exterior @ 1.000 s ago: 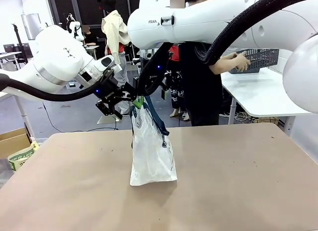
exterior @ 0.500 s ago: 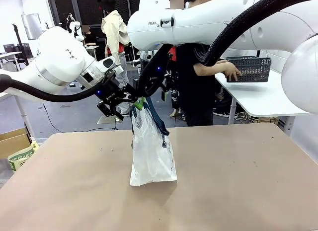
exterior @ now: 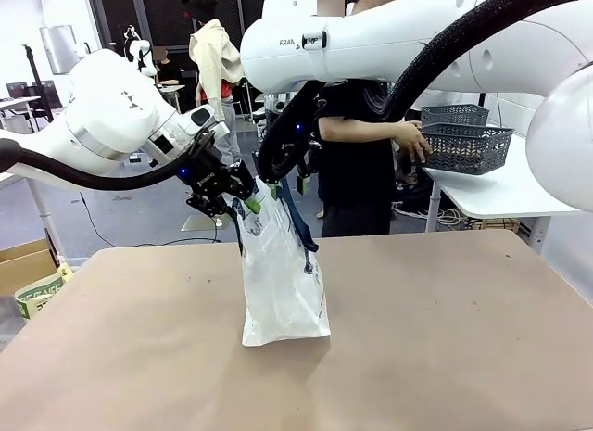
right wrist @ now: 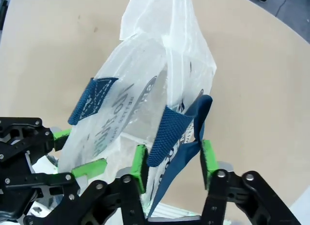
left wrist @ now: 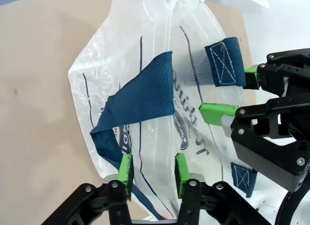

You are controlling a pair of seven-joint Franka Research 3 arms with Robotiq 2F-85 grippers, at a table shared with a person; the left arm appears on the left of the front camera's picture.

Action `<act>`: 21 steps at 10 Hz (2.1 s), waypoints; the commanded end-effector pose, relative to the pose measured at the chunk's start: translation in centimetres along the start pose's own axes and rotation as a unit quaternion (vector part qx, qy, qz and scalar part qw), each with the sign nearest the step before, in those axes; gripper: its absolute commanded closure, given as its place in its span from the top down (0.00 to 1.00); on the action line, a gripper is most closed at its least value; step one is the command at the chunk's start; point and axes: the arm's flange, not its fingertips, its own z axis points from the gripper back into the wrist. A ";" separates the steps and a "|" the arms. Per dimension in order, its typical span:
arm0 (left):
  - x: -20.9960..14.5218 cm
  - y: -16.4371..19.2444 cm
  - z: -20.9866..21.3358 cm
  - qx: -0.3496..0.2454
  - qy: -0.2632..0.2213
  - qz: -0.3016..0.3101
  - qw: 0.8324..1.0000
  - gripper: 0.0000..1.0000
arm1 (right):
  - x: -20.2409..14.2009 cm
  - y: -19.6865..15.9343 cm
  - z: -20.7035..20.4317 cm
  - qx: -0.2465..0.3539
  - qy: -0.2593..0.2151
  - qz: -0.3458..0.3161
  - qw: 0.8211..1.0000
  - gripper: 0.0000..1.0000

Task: Transfer purchased items from the store into the shopping bag.
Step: Open the Reusable shopping bag in the center of the table.

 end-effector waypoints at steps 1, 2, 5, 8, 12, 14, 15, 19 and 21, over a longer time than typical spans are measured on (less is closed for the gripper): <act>0.0 0.2 0.3 -0.013 -0.005 0.007 1.000 0.00 | -0.6 0.1 0.3 0.018 0.013 -0.016 1.000 0.00; -0.1 0.2 0.4 -0.012 -0.007 0.006 1.000 0.00 | -1.0 -0.2 0.5 0.022 0.013 -0.018 1.000 0.00; -1.0 1.5 1.5 0.002 -0.019 0.017 1.000 0.00 | -3.9 -2.4 1.3 0.021 0.003 -0.035 0.999 0.00; -1.6 2.6 2.1 0.032 -0.024 0.041 0.998 0.00 | -6.6 -6.3 0.7 0.018 -0.007 0.022 1.000 0.00; -2.6 2.9 2.6 0.107 -0.053 0.085 0.989 0.00 | -7.9 -9.9 0.1 0.015 -0.050 0.124 0.991 0.00; -2.8 3.1 2.5 0.155 -0.074 0.080 0.982 0.00 | -7.6 -11.5 -0.4 0.017 -0.073 0.146 0.986 0.00; -2.9 3.2 2.7 0.170 -0.075 0.076 0.980 0.00 | -7.8 -11.9 -0.2 0.009 -0.073 0.166 0.983 0.00; -2.0 3.0 2.2 0.200 -0.022 0.042 0.979 0.00 | -7.1 -12.8 0.4 0.022 -0.032 0.210 0.977 0.00; -1.7 2.5 2.2 0.202 -0.008 0.029 0.979 0.00 | -6.9 -13.1 0.6 0.017 -0.030 0.222 0.974 0.00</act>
